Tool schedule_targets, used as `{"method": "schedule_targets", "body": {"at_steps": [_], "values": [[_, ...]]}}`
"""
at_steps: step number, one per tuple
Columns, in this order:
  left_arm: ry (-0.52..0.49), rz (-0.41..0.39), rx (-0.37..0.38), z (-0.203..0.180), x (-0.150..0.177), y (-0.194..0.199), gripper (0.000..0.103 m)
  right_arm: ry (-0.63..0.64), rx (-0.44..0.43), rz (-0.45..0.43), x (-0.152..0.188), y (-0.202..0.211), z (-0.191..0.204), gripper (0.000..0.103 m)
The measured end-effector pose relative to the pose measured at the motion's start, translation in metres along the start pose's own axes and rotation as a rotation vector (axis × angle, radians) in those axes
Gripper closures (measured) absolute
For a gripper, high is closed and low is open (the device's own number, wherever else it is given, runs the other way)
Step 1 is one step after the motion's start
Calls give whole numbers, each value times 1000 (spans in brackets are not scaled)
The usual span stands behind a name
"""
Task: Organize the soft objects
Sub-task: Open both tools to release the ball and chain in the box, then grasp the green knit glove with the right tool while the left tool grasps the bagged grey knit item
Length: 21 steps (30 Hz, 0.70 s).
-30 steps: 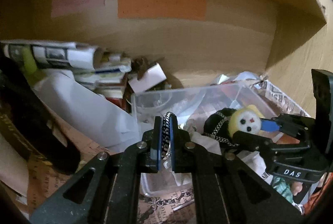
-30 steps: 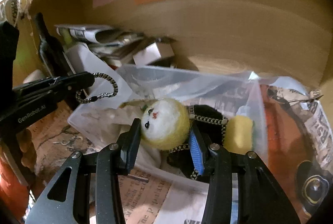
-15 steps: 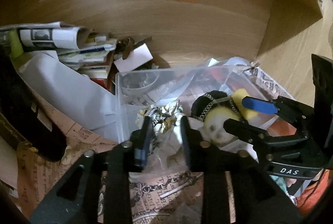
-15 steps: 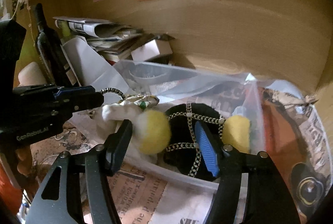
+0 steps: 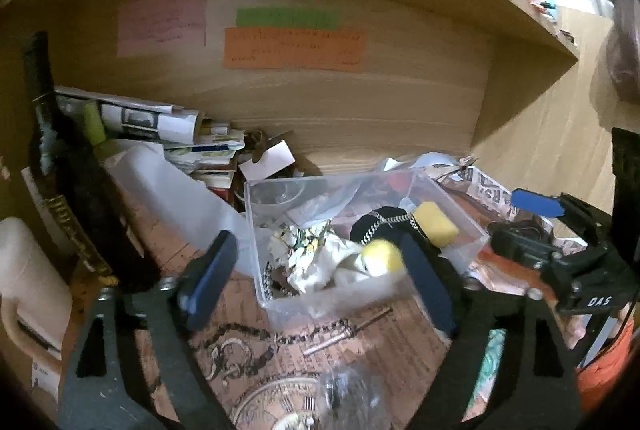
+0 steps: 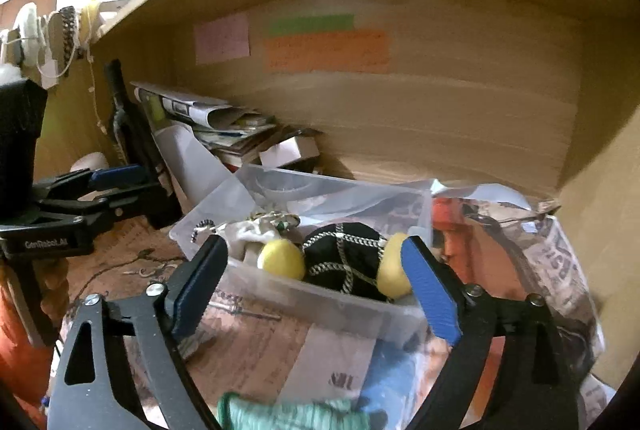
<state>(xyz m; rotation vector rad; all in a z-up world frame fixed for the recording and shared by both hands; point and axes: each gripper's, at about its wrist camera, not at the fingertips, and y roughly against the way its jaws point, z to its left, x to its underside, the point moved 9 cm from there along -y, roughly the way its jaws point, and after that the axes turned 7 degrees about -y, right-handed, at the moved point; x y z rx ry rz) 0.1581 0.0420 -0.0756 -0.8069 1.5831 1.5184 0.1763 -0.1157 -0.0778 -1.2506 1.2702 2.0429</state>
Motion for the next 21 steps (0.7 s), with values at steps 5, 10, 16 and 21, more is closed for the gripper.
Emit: {"method": "schedule_targets", "body": {"at_steps": [5,10,16,21], "values": [[-5,28,-6,-5,22,8,4,-16,15,18,21,12,-5,4],[2,121,22,-14,56,3,3,-55,6,85,55,11,-4,4],[-12,212,9,-25,99,-4,3,-113,10,204,103,-3,-8,4],[16,262,1,-31,128,-11,3,-164,-6,283,133,-8,-10,5]]}}
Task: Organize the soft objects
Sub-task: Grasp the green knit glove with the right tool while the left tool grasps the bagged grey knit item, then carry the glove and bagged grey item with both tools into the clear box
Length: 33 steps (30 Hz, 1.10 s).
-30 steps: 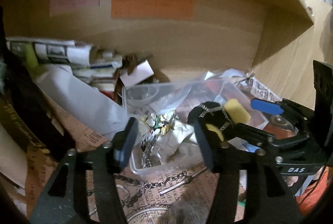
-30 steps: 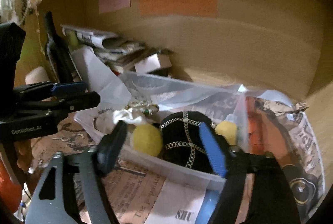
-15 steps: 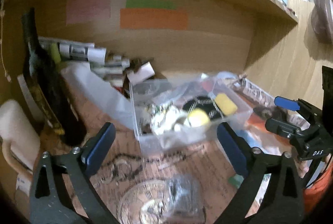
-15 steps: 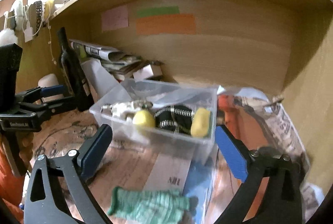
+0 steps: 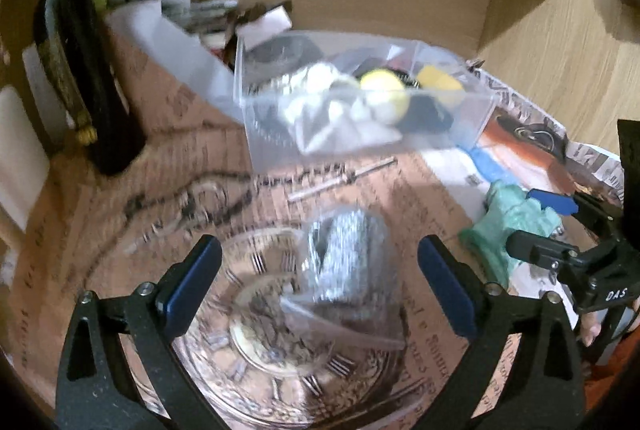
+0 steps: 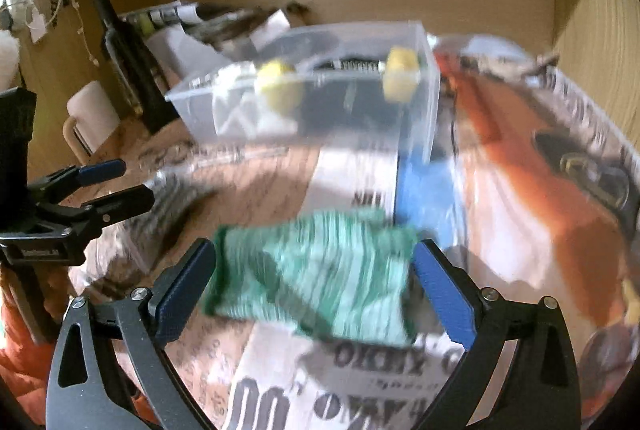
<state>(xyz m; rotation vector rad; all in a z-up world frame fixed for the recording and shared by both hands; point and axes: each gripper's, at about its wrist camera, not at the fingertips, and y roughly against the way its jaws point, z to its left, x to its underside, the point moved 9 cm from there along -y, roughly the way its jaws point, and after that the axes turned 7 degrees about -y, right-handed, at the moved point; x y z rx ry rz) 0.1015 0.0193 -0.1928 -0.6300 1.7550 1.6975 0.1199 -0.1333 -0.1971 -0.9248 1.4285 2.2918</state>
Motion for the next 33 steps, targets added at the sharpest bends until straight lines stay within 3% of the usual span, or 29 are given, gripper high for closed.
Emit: {"method": "schedule_targets", "body": {"at_steps": [2,4,6,9,12,13,21,33], "values": [[9,8,10,-4,7,-3,4,0,9,5,4,-2,-1,6],[1,11,4,-8,11,-4,20,10,25,-3,4,-1,-1,13],[-4,23,19,-11,14,-6,33,20,35,-1,4,-1,-1,35],[7,25,46,-15,15,-9,55,19,21,1,4,-1,-1,53],[-2,14,46,-15,11,-8,69,14,-6,7,2,-2,-1,68],[-6,8,47,-15,9,-6,71,10,-17,7,2,-1,0,69],[-17,-66,34,-8,-17,13,73,31,-42,-96,-29,22,11,72],[-10,-223,16,2,-86,42,73,70,-94,-317,-112,56,28,72]]}}
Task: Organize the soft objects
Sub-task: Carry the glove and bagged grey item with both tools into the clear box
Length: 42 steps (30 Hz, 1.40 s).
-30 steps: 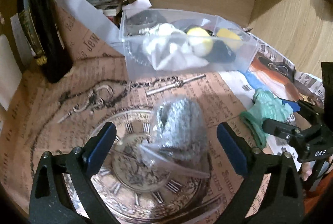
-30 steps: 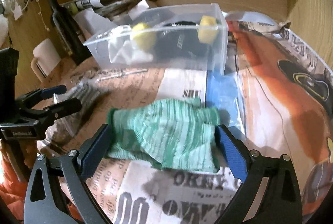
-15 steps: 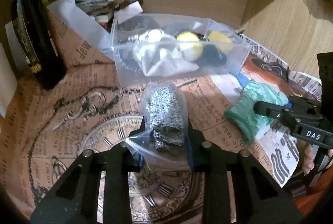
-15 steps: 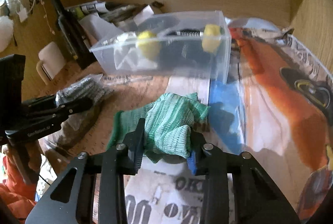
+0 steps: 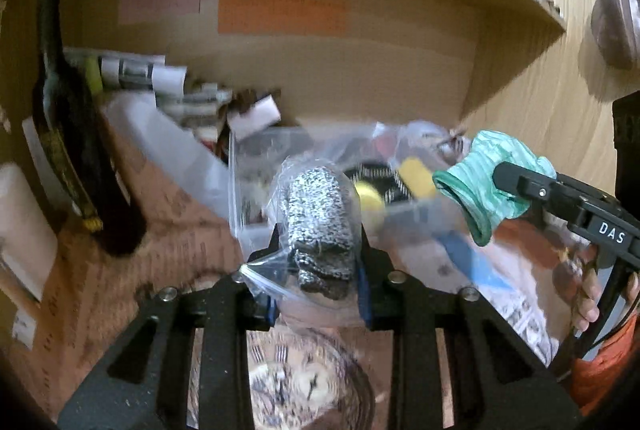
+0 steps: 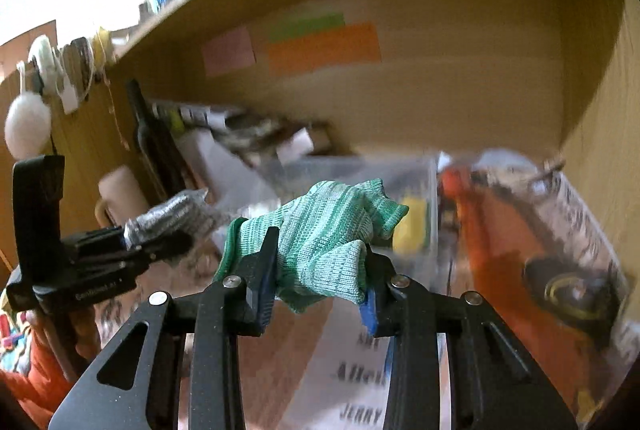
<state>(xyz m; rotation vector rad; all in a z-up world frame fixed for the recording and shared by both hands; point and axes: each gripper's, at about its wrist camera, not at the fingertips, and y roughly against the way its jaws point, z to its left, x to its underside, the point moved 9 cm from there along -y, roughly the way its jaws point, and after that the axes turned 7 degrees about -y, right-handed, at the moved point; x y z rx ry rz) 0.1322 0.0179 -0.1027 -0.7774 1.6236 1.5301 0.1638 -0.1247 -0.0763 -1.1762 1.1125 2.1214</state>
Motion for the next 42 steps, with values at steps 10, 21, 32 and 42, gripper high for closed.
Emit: {"method": "schedule_targets", "body": {"at_steps": [10,21,32,42], "values": [[-9,-60,-22,8,-58,-17,73,14,-20,-44,-36,-22,-4,72],[22,42,-17,19,-61,-85,73,8,49,54,-17,-82,-19,72],[16,170,9,15,-35,-136,73,52,103,162,11,-115,-30,69],[13,176,-1,15,-30,-136,47,99,175,184,21,-121,-36,37]]}}
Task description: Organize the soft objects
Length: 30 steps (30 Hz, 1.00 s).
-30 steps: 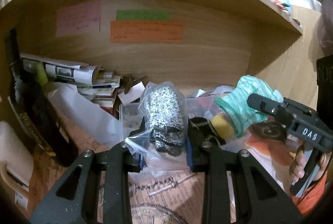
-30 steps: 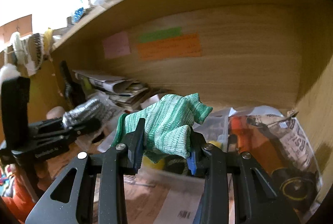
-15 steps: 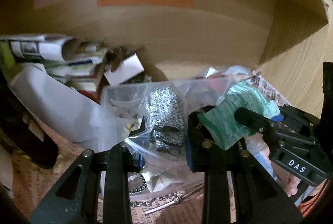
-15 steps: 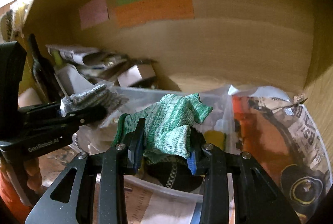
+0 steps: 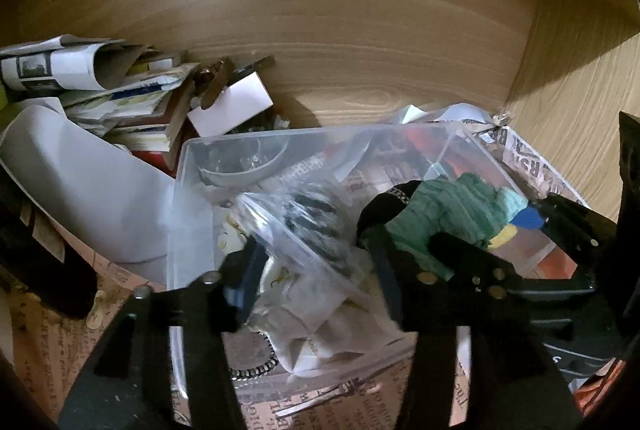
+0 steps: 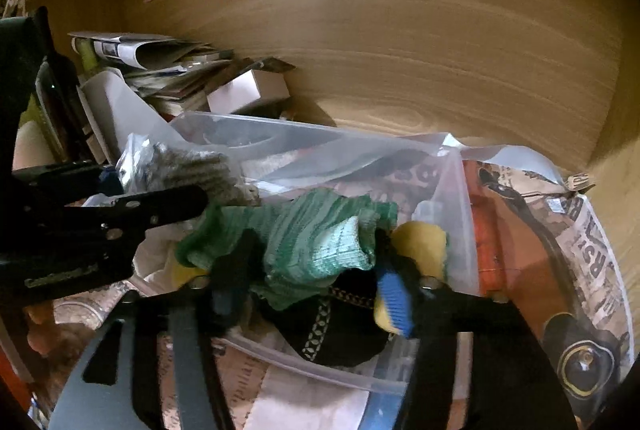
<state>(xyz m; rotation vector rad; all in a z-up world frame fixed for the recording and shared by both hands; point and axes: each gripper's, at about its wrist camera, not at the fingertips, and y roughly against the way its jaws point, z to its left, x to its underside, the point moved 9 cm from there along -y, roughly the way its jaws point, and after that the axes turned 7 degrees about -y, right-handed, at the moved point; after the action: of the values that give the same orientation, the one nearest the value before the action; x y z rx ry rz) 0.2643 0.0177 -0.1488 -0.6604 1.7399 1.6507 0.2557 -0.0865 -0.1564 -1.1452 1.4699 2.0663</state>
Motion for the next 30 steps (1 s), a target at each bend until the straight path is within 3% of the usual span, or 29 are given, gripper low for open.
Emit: {"method": "schedule_targets", "body": {"at_steps": [7,13,21,28,30], "values": [[17,-56,21,0,-8,28,45,-4,-12,-58,-11,23,2,33],[-10,-169,1,-4,-22,70,44,-1,-40,-139,-25,59,11,31],[-32,-319,-23,-10,-32,136,38,26,-60,-313,-43,128,26,21],[-37,-429,-32,-18,-33,184,28,23,-85,-399,-46,165,35,18],[-40,-450,-42,-19,-32,194,23,17,-86,-421,-47,172,35,12]]}}
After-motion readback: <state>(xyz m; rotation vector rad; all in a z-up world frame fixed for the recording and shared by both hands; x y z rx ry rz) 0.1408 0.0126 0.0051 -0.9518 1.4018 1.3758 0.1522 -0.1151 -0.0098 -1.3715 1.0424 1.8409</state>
